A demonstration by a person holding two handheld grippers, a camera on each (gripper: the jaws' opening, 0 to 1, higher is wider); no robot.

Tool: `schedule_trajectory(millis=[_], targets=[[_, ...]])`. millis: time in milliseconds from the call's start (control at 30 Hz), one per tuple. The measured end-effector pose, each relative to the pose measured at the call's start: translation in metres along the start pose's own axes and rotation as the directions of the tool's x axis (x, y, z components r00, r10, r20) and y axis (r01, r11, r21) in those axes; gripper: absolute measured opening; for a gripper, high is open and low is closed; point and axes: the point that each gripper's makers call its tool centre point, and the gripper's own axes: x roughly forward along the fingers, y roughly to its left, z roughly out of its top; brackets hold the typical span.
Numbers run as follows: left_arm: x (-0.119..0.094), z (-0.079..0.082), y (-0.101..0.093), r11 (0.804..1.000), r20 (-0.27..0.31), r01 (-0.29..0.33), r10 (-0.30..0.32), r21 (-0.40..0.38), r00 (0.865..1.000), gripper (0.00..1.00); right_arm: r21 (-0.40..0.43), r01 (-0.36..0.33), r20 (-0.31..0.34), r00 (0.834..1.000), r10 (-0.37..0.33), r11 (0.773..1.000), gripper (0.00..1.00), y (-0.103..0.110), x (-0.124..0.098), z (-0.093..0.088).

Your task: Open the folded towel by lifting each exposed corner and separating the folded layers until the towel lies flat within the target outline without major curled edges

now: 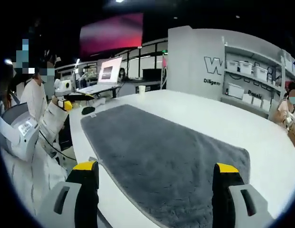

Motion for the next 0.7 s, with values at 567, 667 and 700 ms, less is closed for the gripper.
schedule_trajectory(millis=[567,667,700], targets=[[0.0043,0.0032,0.0044,1.000,0.023,0.002,-0.001,-0.022,1.000,0.96,0.020,0.035,0.056,0.998,-0.036,0.999,0.99,-0.0046,0.0006,0.0045],[0.0049,0.0046,0.0046,1.000,0.033,0.001,0.000,-0.026,0.999,0.98,0.028,0.038,0.069,0.997,-0.040,0.999,0.99,-0.0069,-0.0025,0.0065],[0.0053,0.0054,0.0045,1.000,0.039,0.001,0.000,-0.026,0.999,0.99,0.028,0.038,0.069,0.997,-0.040,0.999,0.99,-0.0074,-0.0028,0.0065]])
